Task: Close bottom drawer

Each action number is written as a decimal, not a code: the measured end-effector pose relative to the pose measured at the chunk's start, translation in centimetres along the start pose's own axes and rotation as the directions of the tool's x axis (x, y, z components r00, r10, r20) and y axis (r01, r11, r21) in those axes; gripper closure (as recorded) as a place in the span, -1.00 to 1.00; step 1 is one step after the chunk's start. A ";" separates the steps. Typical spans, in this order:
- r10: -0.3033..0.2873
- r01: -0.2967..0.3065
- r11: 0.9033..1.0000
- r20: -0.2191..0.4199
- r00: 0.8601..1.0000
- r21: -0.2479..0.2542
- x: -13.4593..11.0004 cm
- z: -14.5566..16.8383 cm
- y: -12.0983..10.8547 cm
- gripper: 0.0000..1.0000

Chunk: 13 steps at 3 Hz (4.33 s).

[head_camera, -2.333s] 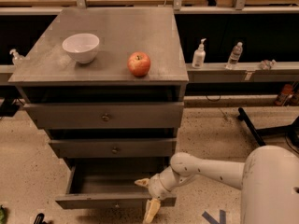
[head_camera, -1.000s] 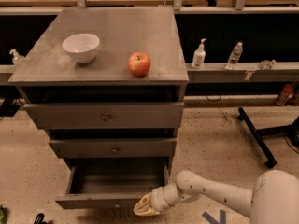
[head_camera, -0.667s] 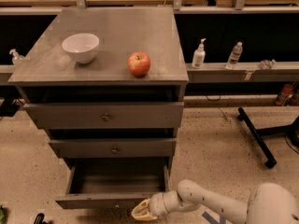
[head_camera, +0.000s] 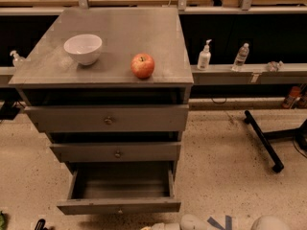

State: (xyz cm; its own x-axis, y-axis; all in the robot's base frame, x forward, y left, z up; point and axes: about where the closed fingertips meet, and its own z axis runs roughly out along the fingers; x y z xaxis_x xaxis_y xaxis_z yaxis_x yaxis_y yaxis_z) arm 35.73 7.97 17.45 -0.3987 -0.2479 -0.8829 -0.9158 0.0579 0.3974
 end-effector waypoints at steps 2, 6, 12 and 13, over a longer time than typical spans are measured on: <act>-0.028 0.026 0.999 0.050 0.998 0.040 -0.4 0.6 -1.6 1.00; -0.130 0.104 0.982 0.170 0.977 0.156 -1.1 2.4 -5.2 1.00; -0.178 0.147 0.979 0.239 0.955 0.143 -4.5 4.7 -17.4 1.00; -0.200 0.165 0.974 0.258 0.945 0.153 -5.6 4.5 -19.1 1.00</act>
Offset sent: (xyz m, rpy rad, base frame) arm 0.0494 0.0193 -0.0234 0.1256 -0.1307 -0.1864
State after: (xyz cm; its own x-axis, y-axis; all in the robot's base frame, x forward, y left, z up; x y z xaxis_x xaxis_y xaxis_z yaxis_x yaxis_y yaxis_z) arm 55.23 12.58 13.64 -0.2056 0.0033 -0.9786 -0.9654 0.1635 0.2034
